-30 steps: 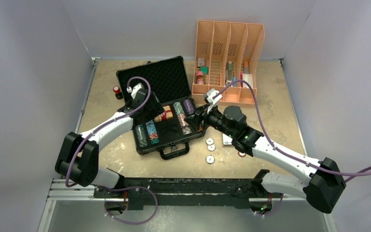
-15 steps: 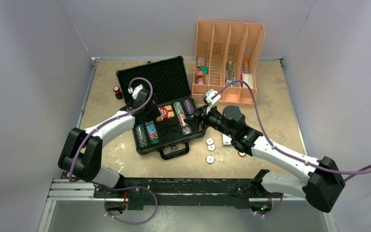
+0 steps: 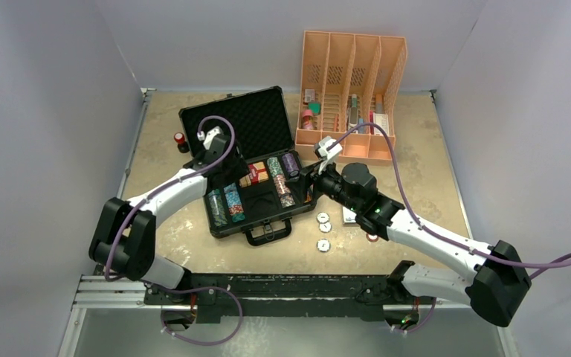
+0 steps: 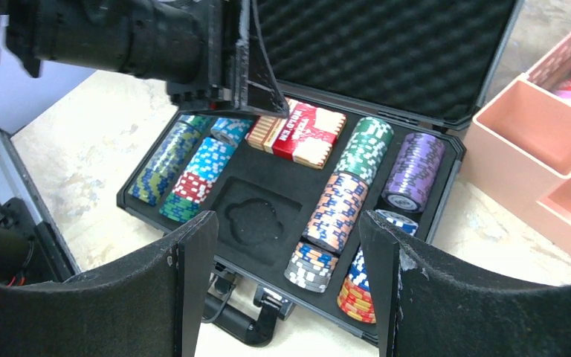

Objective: Pack up texas hold em set

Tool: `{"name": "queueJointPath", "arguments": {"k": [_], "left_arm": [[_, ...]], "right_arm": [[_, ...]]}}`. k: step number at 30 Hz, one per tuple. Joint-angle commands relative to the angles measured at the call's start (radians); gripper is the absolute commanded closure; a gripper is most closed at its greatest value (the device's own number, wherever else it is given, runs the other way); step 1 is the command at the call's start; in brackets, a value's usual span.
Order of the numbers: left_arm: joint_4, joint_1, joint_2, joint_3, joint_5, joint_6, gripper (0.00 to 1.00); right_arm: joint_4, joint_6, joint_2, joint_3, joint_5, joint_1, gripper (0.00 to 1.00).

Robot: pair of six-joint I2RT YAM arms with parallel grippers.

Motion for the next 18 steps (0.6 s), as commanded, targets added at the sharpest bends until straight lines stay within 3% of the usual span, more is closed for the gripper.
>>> {"name": "queueJointPath", "arguments": {"k": [1,4,11,14,18], "left_arm": [[-0.033,-0.003,-0.097,0.060,-0.053,0.042,0.48],[-0.039,-0.003,-0.122,0.047,-0.044,0.045,0.49],[0.098,-0.003,-0.067,-0.005,0.105,0.019,0.70],[0.143,-0.003,-0.024,-0.015,0.149,0.002,0.71],[0.085,-0.003,0.015,-0.019,0.093,0.011,0.71]], "right_arm": [[0.023,0.049,-0.014,0.010,0.085,0.001,0.27],[0.029,0.047,-0.005,0.016,0.080,0.001,0.28],[-0.017,0.106,0.044,0.053,0.166,-0.002,0.29],[-0.052,0.131,0.097,0.078,0.201,-0.012,0.29],[-0.082,0.188,0.156,0.100,0.235,-0.035,0.29]]}}
